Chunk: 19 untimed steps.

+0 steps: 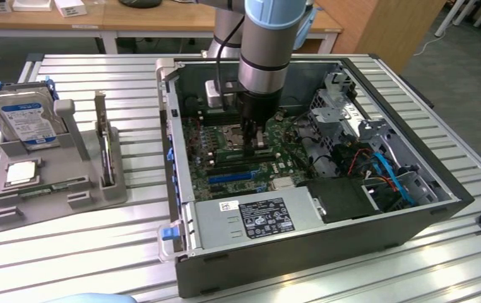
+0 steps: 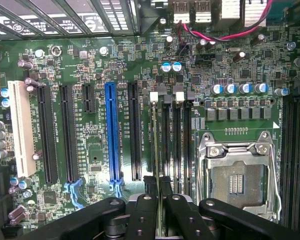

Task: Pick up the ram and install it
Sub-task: 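Insert the ram into the slot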

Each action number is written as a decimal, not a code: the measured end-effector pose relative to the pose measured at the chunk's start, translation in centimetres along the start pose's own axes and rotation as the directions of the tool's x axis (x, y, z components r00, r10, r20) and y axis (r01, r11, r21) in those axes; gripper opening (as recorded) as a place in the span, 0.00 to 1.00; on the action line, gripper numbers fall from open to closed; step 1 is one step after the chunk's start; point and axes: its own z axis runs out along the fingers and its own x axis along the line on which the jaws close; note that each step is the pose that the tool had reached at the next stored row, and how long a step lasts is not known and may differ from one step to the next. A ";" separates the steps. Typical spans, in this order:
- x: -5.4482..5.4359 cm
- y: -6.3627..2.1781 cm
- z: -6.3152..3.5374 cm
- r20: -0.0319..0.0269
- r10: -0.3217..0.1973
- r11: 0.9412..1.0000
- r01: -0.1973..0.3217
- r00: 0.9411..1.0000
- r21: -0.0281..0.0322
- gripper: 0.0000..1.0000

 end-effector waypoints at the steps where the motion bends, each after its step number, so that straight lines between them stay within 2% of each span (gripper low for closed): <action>1: 0.0 0.01 0.02 0.000 0.000 1.000 0.000 1.000 0.000 0.13; 19: 0.0 0.12 0.26 0.000 0.000 1.000 0.000 1.000 0.000 0.13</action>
